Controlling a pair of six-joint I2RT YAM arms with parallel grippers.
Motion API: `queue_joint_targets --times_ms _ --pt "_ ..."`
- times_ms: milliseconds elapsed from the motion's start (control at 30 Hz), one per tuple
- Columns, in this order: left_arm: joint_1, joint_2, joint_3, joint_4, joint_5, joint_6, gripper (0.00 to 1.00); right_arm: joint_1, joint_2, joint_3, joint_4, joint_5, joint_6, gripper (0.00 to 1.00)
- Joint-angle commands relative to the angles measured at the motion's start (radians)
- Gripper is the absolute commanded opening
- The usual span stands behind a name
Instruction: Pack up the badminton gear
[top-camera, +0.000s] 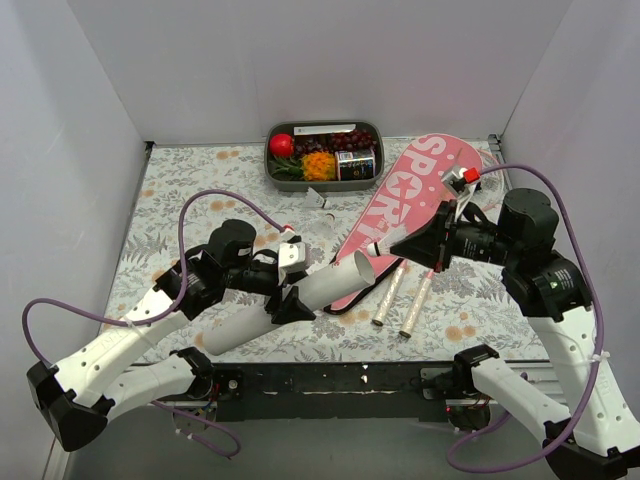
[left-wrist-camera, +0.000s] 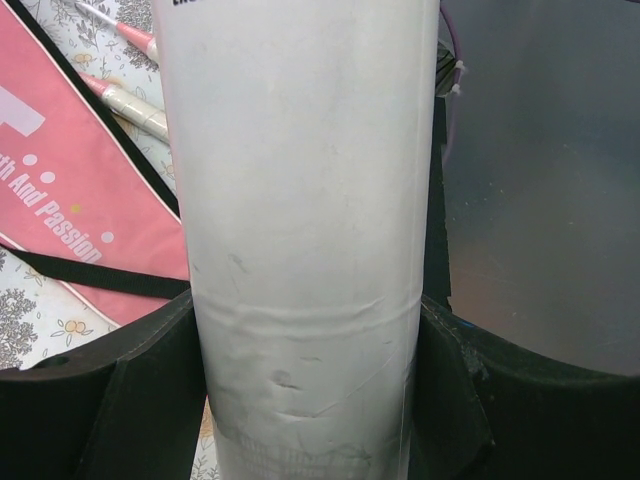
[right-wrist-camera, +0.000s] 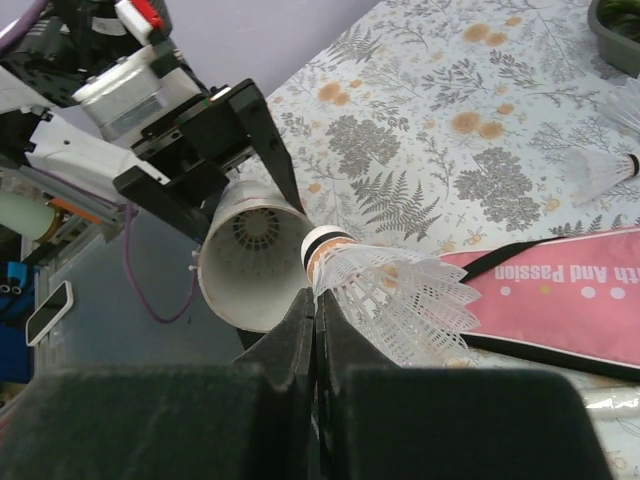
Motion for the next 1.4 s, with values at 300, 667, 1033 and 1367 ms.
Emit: queue_joint_targets --times_ms 300,667,1033,1367 --pt "-0.005 -0.001 0.032 0.002 -0.018 0.023 0.0 0.004 -0.047 -0.004 0.01 -0.155 0.017 0.01" --pt "-0.005 -0.024 0.023 0.028 -0.004 -0.009 0.0 0.027 -0.016 -0.056 0.134 -0.186 0.065 0.01" --pt "-0.005 -0.034 0.023 0.025 -0.01 0.0 0.0 0.188 0.067 -0.07 0.203 -0.075 0.083 0.01" --pt "-0.005 -0.048 0.033 0.028 0.022 -0.001 0.0 0.335 0.139 -0.081 0.228 -0.026 0.079 0.01"
